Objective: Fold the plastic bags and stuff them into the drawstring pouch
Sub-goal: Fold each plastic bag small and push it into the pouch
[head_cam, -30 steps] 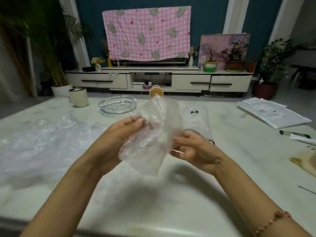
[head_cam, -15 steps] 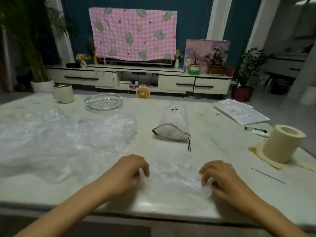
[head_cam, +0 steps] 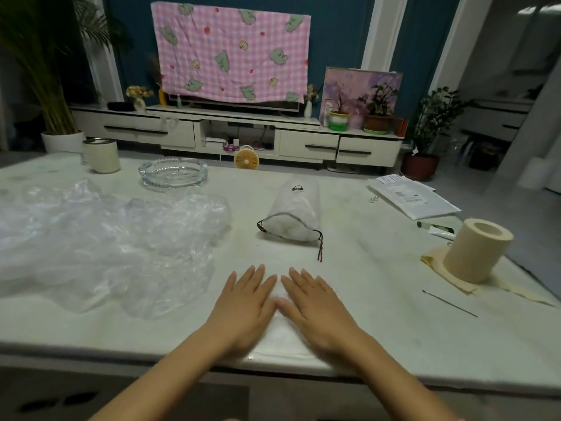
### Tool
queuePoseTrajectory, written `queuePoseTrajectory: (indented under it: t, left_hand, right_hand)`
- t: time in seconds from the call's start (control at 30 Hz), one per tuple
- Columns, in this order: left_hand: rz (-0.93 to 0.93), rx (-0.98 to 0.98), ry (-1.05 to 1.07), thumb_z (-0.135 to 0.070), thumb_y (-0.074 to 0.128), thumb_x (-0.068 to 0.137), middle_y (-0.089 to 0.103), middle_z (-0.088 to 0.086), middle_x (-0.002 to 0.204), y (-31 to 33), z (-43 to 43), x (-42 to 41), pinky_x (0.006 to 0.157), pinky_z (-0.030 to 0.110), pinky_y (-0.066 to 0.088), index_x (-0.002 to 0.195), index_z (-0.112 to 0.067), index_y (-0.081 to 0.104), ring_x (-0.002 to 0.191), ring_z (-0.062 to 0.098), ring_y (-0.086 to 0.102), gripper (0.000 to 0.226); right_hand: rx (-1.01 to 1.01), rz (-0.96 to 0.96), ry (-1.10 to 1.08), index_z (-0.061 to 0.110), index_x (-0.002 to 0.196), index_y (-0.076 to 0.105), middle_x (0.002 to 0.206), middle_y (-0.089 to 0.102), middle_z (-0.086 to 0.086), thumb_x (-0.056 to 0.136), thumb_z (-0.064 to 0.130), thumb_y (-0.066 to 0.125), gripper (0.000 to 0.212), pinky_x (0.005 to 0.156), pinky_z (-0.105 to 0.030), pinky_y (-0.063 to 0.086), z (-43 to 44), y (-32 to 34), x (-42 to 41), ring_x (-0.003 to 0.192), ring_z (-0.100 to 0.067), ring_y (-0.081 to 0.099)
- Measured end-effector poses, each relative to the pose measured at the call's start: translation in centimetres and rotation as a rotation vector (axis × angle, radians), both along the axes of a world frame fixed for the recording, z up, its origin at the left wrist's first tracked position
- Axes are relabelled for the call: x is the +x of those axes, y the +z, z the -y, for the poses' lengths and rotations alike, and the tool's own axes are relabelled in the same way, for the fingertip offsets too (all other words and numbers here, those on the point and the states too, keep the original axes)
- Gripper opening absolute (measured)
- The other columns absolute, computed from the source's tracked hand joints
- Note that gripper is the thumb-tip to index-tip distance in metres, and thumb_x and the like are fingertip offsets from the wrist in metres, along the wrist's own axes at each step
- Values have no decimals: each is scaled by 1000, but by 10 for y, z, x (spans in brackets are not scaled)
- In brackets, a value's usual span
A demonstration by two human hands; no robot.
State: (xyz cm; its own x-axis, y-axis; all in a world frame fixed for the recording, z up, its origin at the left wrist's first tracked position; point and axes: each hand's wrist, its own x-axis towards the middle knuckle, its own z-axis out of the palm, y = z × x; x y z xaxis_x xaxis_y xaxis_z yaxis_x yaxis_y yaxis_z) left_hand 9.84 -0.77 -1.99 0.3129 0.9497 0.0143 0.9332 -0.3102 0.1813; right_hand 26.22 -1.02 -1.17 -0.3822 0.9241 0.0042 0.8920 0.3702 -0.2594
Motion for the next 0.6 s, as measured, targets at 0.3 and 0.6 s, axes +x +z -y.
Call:
queuePoseTrajectory:
  t: [0.3,0.6]
  left_hand:
    - [276,266,-156,-75,-11,78,23,-9,153,-2,12,-20,113,15,-4,142,-29,38,142,4,16,93]
    - [326,117,-331,-80,12,79,49,-21,123,4,33,-45,95,7,30,124,-31,53,112,-11,39,79]
  right_hand:
    - [175,-495,-41,28,134,46,142,38,21,96,48,40,43,111,-16,19,22,10,16,133,7,25]
    - [188,-304,190,20,94,59,106,57,11,88,45,40,32,87,-16,35,50,-6,32,100,-3,48]
